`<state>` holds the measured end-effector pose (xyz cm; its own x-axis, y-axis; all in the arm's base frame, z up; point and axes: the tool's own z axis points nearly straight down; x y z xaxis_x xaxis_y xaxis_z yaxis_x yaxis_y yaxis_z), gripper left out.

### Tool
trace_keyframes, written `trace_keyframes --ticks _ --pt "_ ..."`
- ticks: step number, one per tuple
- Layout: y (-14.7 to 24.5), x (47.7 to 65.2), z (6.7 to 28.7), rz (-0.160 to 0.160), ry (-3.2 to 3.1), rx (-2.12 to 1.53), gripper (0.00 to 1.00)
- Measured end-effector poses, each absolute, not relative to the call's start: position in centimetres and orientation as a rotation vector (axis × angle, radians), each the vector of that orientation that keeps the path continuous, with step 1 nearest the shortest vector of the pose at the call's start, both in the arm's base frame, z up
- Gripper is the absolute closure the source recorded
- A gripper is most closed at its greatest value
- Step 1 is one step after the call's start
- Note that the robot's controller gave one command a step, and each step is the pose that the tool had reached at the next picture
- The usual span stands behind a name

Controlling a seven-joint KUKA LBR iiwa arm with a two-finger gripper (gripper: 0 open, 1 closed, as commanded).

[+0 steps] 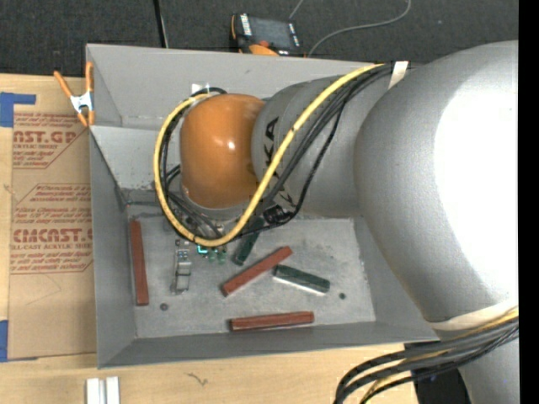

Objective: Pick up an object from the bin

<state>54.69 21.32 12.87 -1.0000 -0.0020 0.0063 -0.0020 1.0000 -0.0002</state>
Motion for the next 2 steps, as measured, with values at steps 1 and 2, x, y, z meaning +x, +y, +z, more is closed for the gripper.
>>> trace_keyframes --ticks 1,2 --pt "10.6 59.1 7.0 0.0 -3.134 0.271 0.0" --pt "7.2 51.9 8.6 0.001 -3.128 0.227 0.0"
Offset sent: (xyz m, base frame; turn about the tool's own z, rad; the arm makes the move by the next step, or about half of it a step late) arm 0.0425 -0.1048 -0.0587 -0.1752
